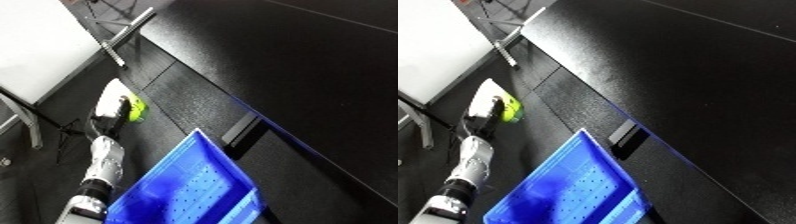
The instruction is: Pick up the object and place it into the box
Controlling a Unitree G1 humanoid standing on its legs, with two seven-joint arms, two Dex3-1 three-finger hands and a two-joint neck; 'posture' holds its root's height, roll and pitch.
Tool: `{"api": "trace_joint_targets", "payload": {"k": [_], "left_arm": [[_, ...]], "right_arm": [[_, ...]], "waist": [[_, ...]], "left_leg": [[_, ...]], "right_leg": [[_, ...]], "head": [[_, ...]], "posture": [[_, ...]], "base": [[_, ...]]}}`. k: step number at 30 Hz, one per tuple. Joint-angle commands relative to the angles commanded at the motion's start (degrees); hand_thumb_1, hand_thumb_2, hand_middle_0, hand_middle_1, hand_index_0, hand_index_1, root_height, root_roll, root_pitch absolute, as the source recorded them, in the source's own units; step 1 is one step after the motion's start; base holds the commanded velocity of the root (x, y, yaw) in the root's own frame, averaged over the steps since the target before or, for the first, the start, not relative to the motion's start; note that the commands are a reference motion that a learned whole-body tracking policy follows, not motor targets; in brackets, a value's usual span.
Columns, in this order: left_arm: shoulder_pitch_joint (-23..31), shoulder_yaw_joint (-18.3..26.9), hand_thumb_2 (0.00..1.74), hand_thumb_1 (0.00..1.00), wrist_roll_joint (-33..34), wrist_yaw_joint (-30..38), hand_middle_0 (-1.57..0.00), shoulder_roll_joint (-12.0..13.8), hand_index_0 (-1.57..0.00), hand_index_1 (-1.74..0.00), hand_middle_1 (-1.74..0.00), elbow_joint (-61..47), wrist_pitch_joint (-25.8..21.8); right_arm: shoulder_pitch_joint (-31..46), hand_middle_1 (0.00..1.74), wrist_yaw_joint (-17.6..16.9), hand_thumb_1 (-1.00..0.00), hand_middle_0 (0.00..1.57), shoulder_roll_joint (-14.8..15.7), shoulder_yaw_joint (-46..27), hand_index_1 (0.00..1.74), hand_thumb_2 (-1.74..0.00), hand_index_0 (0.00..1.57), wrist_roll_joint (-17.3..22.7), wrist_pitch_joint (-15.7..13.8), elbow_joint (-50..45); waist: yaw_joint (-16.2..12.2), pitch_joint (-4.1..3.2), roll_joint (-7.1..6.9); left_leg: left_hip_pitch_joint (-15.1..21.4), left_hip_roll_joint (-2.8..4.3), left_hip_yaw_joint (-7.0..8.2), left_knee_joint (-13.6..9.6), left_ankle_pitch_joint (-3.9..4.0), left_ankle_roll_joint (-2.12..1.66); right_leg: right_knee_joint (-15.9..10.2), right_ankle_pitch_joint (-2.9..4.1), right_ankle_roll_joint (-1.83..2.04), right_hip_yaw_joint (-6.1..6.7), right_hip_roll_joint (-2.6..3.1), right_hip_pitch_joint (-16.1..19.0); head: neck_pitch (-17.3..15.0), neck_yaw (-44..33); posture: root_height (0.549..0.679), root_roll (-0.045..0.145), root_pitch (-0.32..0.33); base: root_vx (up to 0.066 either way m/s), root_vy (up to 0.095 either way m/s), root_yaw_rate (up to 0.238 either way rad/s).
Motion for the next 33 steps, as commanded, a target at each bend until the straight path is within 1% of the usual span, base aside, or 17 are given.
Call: {"api": "trace_joint_targets", "payload": {"k": [6, 10, 14, 19, 23, 27, 30, 33], "left_arm": [[0.82, -1.23, 1.13, 0.65, -3.34, -5.95, -1.02, -2.33, -1.02, -1.13, -1.13, 5.68, 5.28], [0.88, -2.43, 0.78, 0.45, -3.51, -8.83, -0.71, -3.51, -0.71, -0.78, -0.78, 8.33, 8.47], [1.01, -3.61, 0.44, 0.25, -1.43, -11.05, -0.39, -4.07, -0.39, -0.44, -0.44, 10.55, 10.56], [0.95, -5.36, 0.0, 0.0, 3.89, -13.76, 0.0, -4.24, 0.0, 0.0, 0.0, 13.4, 12.6], [0.78, -6.46, 0.0, 0.0, 6.48, -14.58, 0.0, -3.97, 0.0, 0.0, 0.0, 15.01, 14.0], [1.11, -7.4, 0.0, 0.0, 7.46, -14.87, 0.0, -4.28, 0.0, 0.0, 0.0, 15.16, 14.95], [1.61, -8.06, 0.0, 0.0, 7.96, -15.37, 0.0, -4.76, 0.0, 0.0, 0.0, 14.92, 15.23], [2.08, -8.82, 0.0, 0.0, 9.32, -17.34, 0.0, -5.2, 0.0, 0.0, 0.0, 14.43, 14.6]], "right_arm": [[0.07, 0.0, 0.74, 0.0, 0.0, 0.5, 0.09, 0.0, 0.0, 0.0, -0.8, -0.41, 0.83], [0.16, 0.0, 1.28, 0.0, 0.0, 0.61, 0.34, 0.0, 0.0, 0.0, -1.14, -0.62, 1.22], [0.25, 0.0, 1.65, 0.0, 0.0, 0.55, 0.69, 0.0, 0.0, 0.0, -1.22, -0.82, 1.36], [0.12, 0.0, 1.71, 0.0, 0.0, 0.26, 1.12, 0.0, 0.0, 0.0, -1.1, -0.74, 1.42], [0.06, 0.0, 1.77, 0.0, 0.0, -0.2, 1.31, 0.0, 0.0, 0.0, -0.76, -0.57, 1.32], [-0.28, 0.0, 1.44, 0.0, 0.0, -0.47, 1.49, 0.0, 0.0, 0.0, -0.06, -0.56, 1.19], [-0.61, 0.0, 0.96, 0.0, 0.0, -0.65, 1.66, 0.0, 0.0, 0.0, 0.44, -0.48, 0.91], [-0.76, 0.0, 0.59, 0.0, 0.0, -0.77, 1.72, 0.0, 0.0, 0.0, 1.07, -0.46, 0.63]], "waist": [[-0.19, 0.0, -1.5], [-0.42, 0.0, -2.06], [-0.66, 0.0, -2.28], [-0.97, 0.0, -2.16], [-1.23, 0.0, -1.9], [-1.35, 0.0, -1.37], [-1.53, 0.0, -0.91], [-1.63, 0.0, -0.53]], "left_leg": [[-0.03, 0.71, -0.14, -1.34, 0.58, -0.07], [0.15, 1.03, -0.19, -2.07, 0.76, -0.08], [0.56, 1.11, -0.17, -2.79, 0.79, -0.07], [0.89, 0.99, 0.03, -3.18, 0.7, 0.02], [0.75, 0.83, 0.28, -3.31, 0.74, 0.01], [0.12, 0.78, 0.61, -3.52, 0.92, -0.21], [-0.4, 0.76, 0.96, -3.7, 1.04, -0.37], [-0.67, 0.73, 1.27, -3.94, 1.05, -0.39]], "right_leg": [[-1.0, 0.14, 0.08, -0.42, 0.48, 0.44], [-1.66, 0.28, 0.12, -0.55, 0.71, 0.73], [-2.53, 0.42, 0.1, -0.55, 0.93, 1.21], [-3.3, 0.6, -0.04, -0.43, 1.13, 1.6], [-3.83, 0.94, -0.09, -0.32, 1.19, 1.43], [-4.4, 1.53, 0.08, -0.22, 1.06, 0.64], [-4.81, 1.97, 0.18, -0.06, 0.99, -0.1], [-5.18, 2.33, 0.31, 0.06, 0.98, -0.64]], "head": [[-0.02, 0.29], [0.26, 1.29], [0.19, 2.42], [-0.45, 4.05], [-2.04, 7.2], [-3.24, 11.53], [-2.66, 14.37], [-1.98, 16.88]], "posture": [[0.606, 0.036, -0.053], [0.608, 0.033, -0.049], [0.61, 0.032, -0.047], [0.611, 0.032, -0.047], [0.612, 0.033, -0.043], [0.613, 0.033, -0.031], [0.614, 0.034, -0.02], [0.615, 0.033, -0.011]], "base": [[-0.005, 0.002, 0.01], [-0.006, 0.002, -0.007], [-0.002, 0.002, -0.023], [0.001, 0.004, -0.028], [-0.007, 0.006, -0.038], [-0.029, 0.014, -0.05], [-0.039, 0.025, -0.047], [-0.036, 0.007, -0.033]]}}
